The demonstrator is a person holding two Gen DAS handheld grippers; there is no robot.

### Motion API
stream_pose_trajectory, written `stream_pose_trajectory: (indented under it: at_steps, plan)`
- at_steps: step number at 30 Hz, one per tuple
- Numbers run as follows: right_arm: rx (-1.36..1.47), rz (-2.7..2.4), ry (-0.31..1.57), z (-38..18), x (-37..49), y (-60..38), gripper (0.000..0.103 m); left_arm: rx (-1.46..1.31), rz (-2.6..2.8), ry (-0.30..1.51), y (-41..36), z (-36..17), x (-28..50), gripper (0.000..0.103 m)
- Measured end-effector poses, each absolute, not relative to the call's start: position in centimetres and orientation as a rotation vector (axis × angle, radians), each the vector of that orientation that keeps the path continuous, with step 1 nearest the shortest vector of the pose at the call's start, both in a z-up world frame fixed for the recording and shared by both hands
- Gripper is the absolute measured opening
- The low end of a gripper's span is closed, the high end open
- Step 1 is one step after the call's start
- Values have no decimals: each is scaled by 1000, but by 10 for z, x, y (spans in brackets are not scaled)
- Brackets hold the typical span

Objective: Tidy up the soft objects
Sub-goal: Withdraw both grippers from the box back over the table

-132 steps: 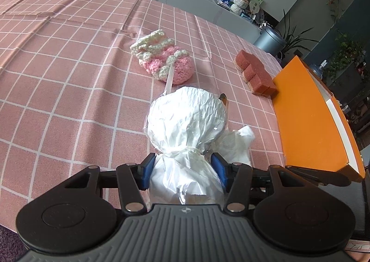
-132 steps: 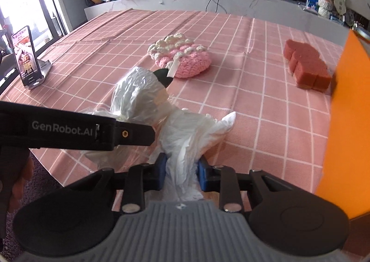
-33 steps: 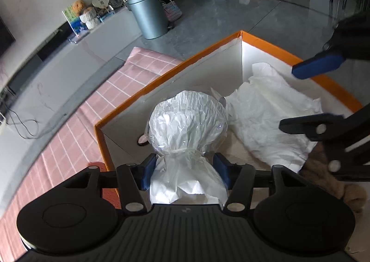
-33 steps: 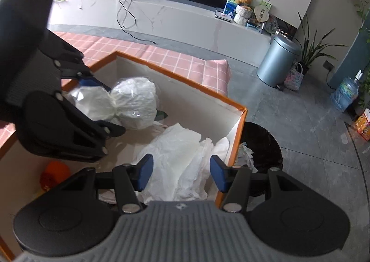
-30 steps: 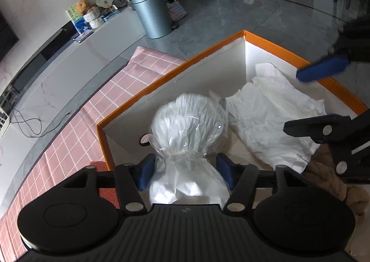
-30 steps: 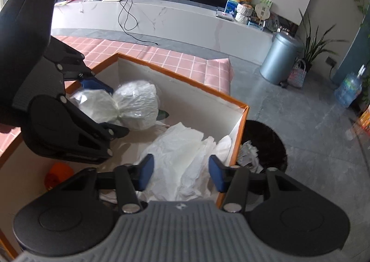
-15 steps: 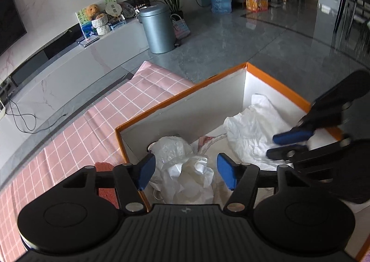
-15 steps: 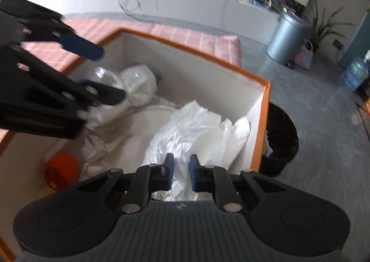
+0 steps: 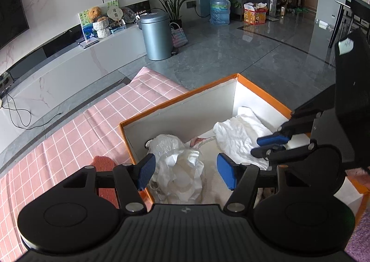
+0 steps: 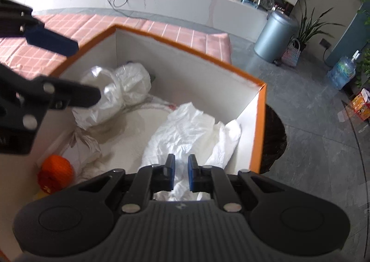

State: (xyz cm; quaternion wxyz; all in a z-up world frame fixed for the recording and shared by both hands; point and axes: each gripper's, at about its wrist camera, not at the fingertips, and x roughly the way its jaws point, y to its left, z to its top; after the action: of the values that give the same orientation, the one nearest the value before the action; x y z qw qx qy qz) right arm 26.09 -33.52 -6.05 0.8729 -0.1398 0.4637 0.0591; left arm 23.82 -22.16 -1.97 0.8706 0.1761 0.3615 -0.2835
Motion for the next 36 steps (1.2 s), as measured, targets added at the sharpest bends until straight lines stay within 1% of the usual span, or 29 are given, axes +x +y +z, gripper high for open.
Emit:
stream_pose_trajectory:
  at_steps: [2,3,4,6,8,10,12,16,20,22,24,27,30,33,36]
  plan:
    - [-293,118,947,-53,254,-333,10,360,-597,754,-219,-17,234,73]
    - [-299,117,935,-48,250,-331,14,358,-599,751,-217,-15,231,73]
    - [-306,117,924,-45,247,-329,21,357,-600,747,-215,-14,227,73]
    - [-317,113,901,-37,239,-326,26,356,-602,739,-213,-10,221,73]
    - [-318,115,882,-28,231,-323,29,353,-602,729,-210,-5,214,73]
    - [-315,115,864,-21,224,-320,34,345,-601,718,-206,0,206,73]
    - [-319,116,845,-14,218,-316,35,335,-598,708,-201,4,199,73]
    - [-320,119,806,-1,204,-308,42,311,-591,684,-189,13,186,73]
    - [-308,129,760,9,187,-297,44,264,-584,660,-173,21,174,75]
    - [-296,139,740,14,179,-292,48,237,-577,646,-165,23,168,75]
    - [-284,151,719,17,169,-284,48,212,-570,635,-156,25,161,75]
    - [-259,170,694,20,158,-274,50,173,-554,621,-139,24,150,75]
    - [-234,197,673,21,147,-259,55,128,-521,609,-123,22,141,75]
    - [-214,222,662,18,138,-244,57,63,-491,601,-103,19,132,75]
    - [-176,249,655,14,132,-230,58,14,-454,593,-84,14,123,75]
